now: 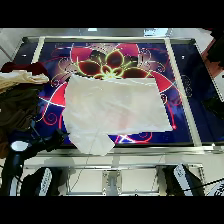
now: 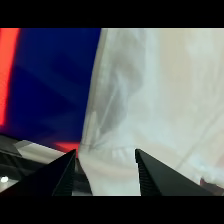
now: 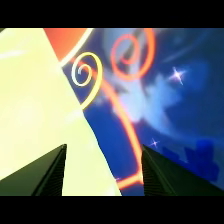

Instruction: Fold the shirts.

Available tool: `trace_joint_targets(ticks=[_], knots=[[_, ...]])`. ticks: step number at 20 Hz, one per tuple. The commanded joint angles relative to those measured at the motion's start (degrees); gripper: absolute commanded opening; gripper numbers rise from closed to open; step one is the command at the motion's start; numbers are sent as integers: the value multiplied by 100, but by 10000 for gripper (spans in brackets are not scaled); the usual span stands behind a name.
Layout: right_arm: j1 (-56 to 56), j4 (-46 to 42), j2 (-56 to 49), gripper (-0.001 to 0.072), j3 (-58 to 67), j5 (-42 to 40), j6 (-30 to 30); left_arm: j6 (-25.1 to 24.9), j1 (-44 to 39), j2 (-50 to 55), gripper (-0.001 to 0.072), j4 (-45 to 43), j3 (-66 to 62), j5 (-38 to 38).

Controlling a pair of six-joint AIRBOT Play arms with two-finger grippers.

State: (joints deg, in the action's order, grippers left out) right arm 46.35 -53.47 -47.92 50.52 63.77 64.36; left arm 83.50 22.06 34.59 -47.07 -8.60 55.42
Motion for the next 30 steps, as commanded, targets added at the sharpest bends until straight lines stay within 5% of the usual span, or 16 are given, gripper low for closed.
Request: trace_joint_targets(ticks=[1, 8, 10, 11, 14, 17, 21, 30], knots=[[9, 149, 20, 534, -13, 24, -35, -76, -352, 481, 396, 98, 26, -400], [9, 168, 17, 534, -13, 122, -33, -251, -1416, 1484, 354, 859, 20, -1526], [9, 160, 17, 513, -20, 302, -31, -525, -1572, 1615, 73, 1480, -11, -1644], [9, 166, 17, 507, -72, 452, 0, -787, -1569, 1613, 19, 1742, -48, -1641], [9, 24, 13, 513, -931, 1154, 474, -992, -1569, 1613, 19, 1915, -302, -1558], [9, 754, 13, 519, -2734, 966, 977, -1023, -1569, 1613, 19, 1917, -566, -1412], [9, 1147, 13, 518, -3895, -289, 1851, -1200, -1569, 1613, 19, 1917, -680, -1224], [-984, 2761, -267, 449, -4015, -2780, 1991, -1287, -1569, 1613, 19, 1880, -680, -1252]])
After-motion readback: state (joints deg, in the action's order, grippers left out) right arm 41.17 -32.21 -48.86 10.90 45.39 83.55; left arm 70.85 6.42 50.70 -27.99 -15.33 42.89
